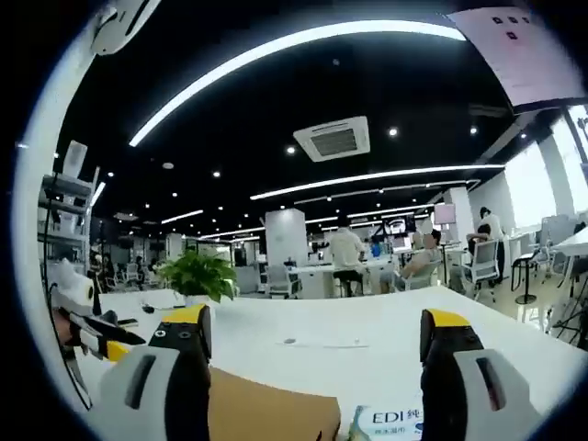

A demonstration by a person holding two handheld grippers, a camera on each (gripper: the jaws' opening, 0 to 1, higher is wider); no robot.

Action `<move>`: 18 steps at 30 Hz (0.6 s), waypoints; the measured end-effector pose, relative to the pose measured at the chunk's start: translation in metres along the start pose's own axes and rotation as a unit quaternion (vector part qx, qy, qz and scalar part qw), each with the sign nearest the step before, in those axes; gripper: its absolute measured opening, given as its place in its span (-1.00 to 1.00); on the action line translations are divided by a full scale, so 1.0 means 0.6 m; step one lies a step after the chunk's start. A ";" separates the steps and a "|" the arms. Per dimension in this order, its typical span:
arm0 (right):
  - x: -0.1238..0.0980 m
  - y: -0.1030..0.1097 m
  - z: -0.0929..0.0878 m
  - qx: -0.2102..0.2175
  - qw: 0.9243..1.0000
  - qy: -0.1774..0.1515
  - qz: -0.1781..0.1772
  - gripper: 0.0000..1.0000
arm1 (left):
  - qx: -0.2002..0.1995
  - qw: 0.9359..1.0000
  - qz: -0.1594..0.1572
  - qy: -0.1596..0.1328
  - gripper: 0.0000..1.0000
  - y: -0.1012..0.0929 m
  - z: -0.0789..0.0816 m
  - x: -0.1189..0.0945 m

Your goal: Operate the shoe box by opening the lid, removing the specified soft item, and placing it in the target area until the item is outside and the box remains undamaged.

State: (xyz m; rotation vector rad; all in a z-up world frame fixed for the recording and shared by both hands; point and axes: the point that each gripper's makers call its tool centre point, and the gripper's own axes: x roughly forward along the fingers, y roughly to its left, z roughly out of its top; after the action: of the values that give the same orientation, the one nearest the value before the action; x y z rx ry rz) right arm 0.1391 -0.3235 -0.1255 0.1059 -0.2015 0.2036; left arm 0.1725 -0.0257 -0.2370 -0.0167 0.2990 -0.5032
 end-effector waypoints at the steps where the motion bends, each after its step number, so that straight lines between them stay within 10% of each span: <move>1: 0.000 -0.006 -0.005 -0.004 1.000 0.003 -0.003 0.99 | 0.029 0.999 0.021 0.011 0.97 0.009 -0.004 0.000; 5: 0.004 -0.016 -0.016 -0.029 0.999 0.014 -0.004 0.98 | -0.036 0.997 -0.025 -0.063 0.98 -0.015 0.039 0.006; 10: 0.011 -0.014 -0.047 -0.028 0.999 0.035 -0.003 0.87 | -0.017 0.992 -0.034 -0.119 0.98 -0.014 0.052 0.009; 18: 0.015 0.012 -0.086 -0.039 0.997 0.058 0.015 0.78 | -0.091 0.994 -0.027 -0.046 0.99 -0.015 -0.003 0.010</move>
State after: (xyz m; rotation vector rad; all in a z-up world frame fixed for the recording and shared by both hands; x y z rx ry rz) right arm 0.1562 -0.3085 -0.1732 0.0132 -0.0954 0.2316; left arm 0.1727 -0.0360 -0.2395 -0.2256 0.2546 -0.5257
